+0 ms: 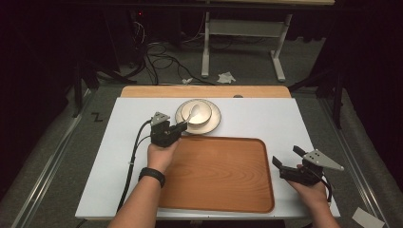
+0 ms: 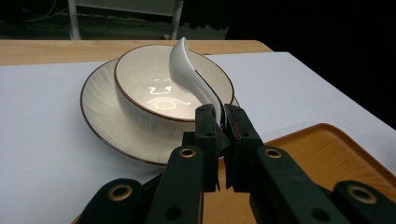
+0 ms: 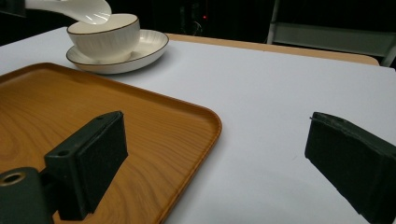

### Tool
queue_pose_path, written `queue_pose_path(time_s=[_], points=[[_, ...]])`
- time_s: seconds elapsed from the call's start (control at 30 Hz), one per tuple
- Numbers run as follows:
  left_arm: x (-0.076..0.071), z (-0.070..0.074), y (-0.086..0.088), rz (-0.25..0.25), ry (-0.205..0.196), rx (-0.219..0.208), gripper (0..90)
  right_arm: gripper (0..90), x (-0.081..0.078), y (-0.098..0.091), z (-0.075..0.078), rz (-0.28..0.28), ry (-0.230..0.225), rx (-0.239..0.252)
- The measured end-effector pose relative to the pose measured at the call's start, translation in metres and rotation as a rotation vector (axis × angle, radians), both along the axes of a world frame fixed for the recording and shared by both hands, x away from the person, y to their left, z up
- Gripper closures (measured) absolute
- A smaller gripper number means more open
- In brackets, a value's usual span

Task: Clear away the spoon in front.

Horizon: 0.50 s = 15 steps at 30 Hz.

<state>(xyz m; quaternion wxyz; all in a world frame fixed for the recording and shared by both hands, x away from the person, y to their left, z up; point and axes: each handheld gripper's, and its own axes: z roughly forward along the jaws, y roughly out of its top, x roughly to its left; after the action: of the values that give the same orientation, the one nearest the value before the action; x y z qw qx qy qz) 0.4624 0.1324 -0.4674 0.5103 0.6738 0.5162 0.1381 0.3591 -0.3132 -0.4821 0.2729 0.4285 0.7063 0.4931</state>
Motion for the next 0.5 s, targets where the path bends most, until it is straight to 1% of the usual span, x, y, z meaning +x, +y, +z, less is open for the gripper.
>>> queue_pose_path(time_s=[0.17, 0.2, 0.3, 0.4, 0.43, 0.5], points=[[-0.009, 0.006, 0.002, -0.022, -0.037, 0.015, 85.1, 6.5, 0.0, 0.0, 0.0, 0.001, -0.007, -0.001], [-0.011, 0.007, 0.002, -0.026, -0.046, 0.01, 85.1, 6.5, -0.001, 0.001, 0.0, 0.001, -0.007, -0.001], [-0.018, 0.009, 0.006, -0.034, -0.054, 0.0, 85.1, 6.5, -0.001, 0.001, 0.0, 0.001, -0.005, -0.003], [-0.026, 0.009, 0.011, -0.037, -0.067, 0.005, 85.1, 6.7, -0.001, 0.001, 0.0, 0.0, -0.005, -0.003], [-0.029, 0.009, 0.013, -0.037, -0.069, -0.002, 85.1, 6.7, -0.001, 0.001, 0.0, 0.0, -0.004, -0.003], [-0.036, 0.008, 0.017, -0.041, -0.077, -0.002, 85.1, 6.7, -0.001, 0.002, 0.0, 0.002, -0.002, -0.005]])
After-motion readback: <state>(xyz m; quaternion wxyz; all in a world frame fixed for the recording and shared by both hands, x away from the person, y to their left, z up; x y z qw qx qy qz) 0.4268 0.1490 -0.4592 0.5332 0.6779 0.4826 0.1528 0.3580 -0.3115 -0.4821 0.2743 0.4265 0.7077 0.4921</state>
